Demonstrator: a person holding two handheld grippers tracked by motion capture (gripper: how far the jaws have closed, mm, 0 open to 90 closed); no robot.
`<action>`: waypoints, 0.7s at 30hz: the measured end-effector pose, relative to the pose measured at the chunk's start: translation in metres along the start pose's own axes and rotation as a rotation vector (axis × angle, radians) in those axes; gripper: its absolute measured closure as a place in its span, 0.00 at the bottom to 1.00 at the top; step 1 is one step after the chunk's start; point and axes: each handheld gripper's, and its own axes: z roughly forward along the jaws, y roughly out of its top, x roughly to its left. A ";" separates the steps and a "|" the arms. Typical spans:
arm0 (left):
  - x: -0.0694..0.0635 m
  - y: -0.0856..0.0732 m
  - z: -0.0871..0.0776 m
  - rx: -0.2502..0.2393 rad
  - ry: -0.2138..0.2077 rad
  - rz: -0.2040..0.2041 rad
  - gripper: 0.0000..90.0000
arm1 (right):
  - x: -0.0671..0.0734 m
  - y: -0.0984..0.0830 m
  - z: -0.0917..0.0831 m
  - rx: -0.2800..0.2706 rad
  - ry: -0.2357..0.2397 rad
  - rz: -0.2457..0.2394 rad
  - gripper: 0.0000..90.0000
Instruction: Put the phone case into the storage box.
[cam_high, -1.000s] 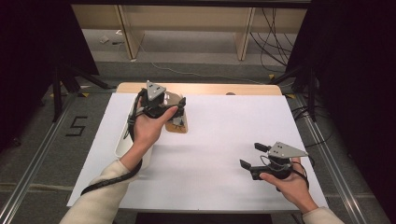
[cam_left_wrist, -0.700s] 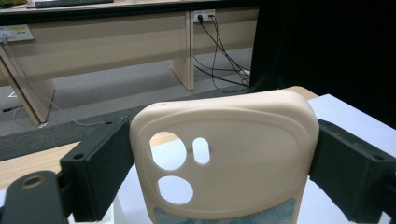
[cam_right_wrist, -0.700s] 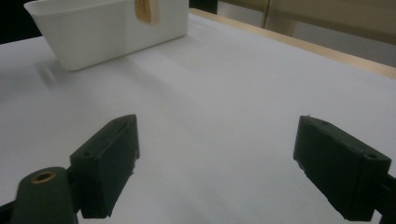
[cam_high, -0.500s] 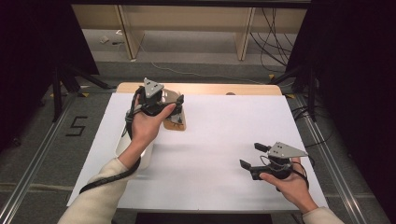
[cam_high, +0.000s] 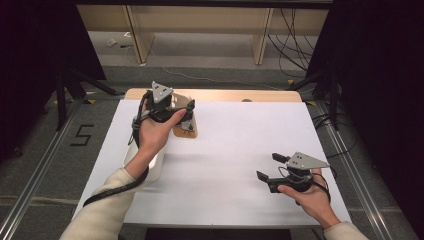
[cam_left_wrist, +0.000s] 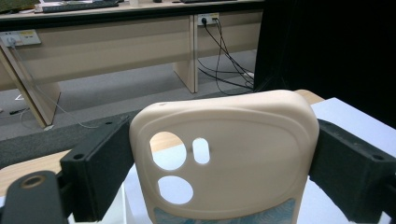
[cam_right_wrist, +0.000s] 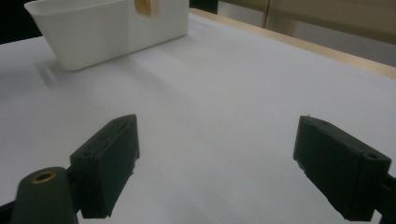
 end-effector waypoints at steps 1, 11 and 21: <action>0.000 0.000 0.000 -0.001 0.001 0.000 0.12 | 0.000 0.000 0.000 0.000 0.000 0.000 0.17; 0.003 0.003 -0.001 -0.003 0.005 0.007 0.12 | 0.000 0.000 0.000 0.002 0.001 0.000 0.17; 0.007 0.006 -0.003 -0.010 0.013 0.012 0.12 | 0.000 0.000 0.000 0.002 0.002 0.001 0.17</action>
